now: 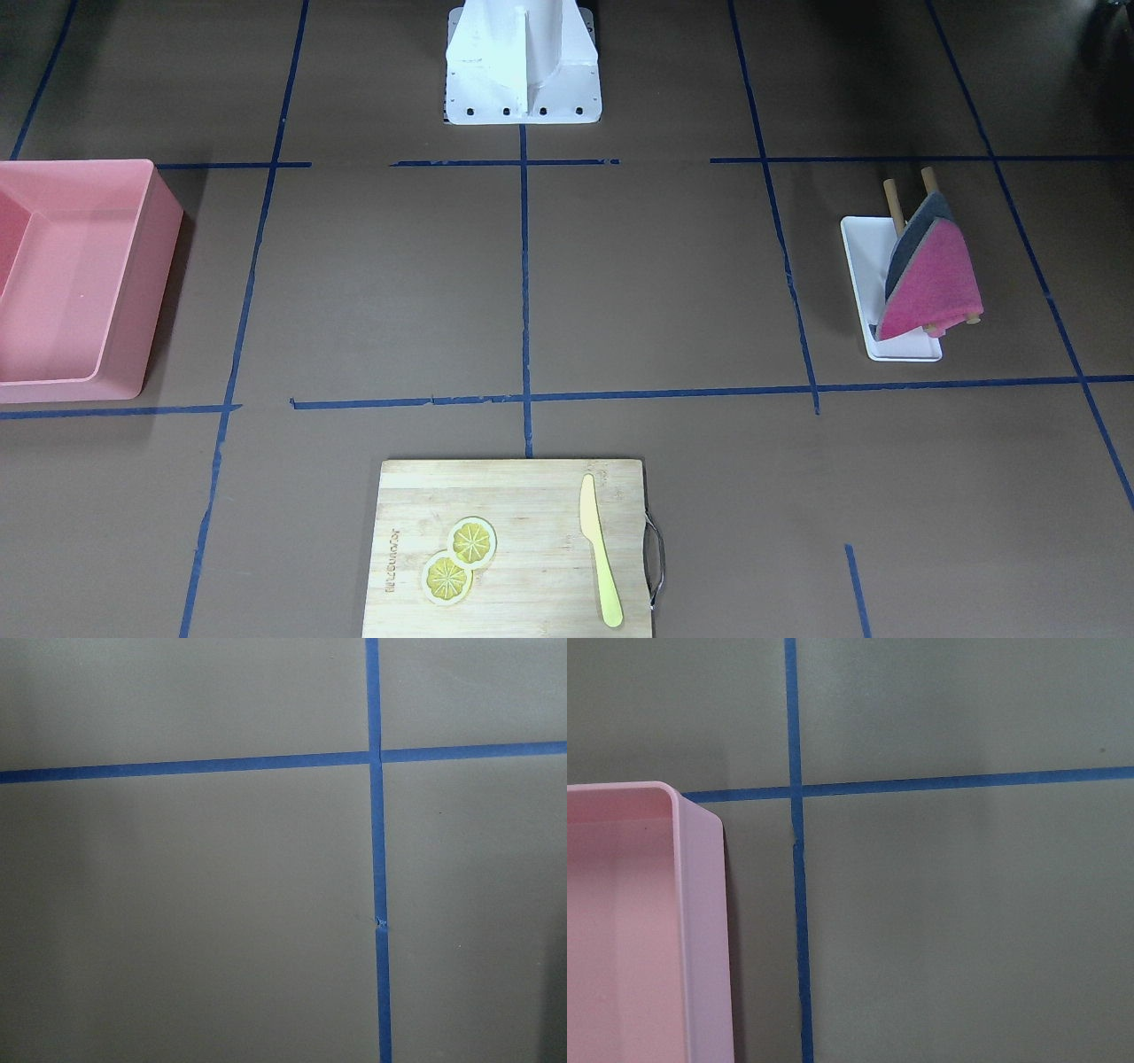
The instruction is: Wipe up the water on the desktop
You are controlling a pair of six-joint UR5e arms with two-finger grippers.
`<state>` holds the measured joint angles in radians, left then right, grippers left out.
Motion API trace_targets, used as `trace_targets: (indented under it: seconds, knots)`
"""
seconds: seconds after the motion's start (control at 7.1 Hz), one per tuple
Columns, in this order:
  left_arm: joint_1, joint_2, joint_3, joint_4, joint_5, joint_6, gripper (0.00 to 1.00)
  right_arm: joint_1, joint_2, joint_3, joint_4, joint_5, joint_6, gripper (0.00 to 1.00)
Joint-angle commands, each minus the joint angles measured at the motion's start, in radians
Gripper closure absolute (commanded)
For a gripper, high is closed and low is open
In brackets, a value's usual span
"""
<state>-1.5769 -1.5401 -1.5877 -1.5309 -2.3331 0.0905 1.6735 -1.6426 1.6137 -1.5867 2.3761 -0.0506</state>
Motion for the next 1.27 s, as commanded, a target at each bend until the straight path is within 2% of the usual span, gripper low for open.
trace_targets:
  seconds: [0.0,0.28,0.7,0.99,1.13]
  knots:
    - [0.0,-0.002,-0.002,0.0,0.0,0.0,0.0,0.0,0.0,0.002,0.001,0.0,0.0,0.0]
    - [0.0,-0.002,-0.035,-0.009,0.0,-0.009,0.0,0.0,0.001,0.002,0.001,0.0,0.003,0.0]
    - [0.011,-0.014,-0.194,-0.006,-0.003,-0.044,0.0,0.0,0.001,0.02,0.001,-0.001,0.0,0.0]
    - [0.088,-0.026,-0.218,-0.065,-0.165,-0.258,0.0,0.0,0.003,0.023,0.002,-0.003,-0.003,0.0]
    - [0.156,-0.026,-0.218,-0.133,-0.181,-0.366,0.0,-0.006,0.015,0.025,0.004,-0.005,0.0,0.0]
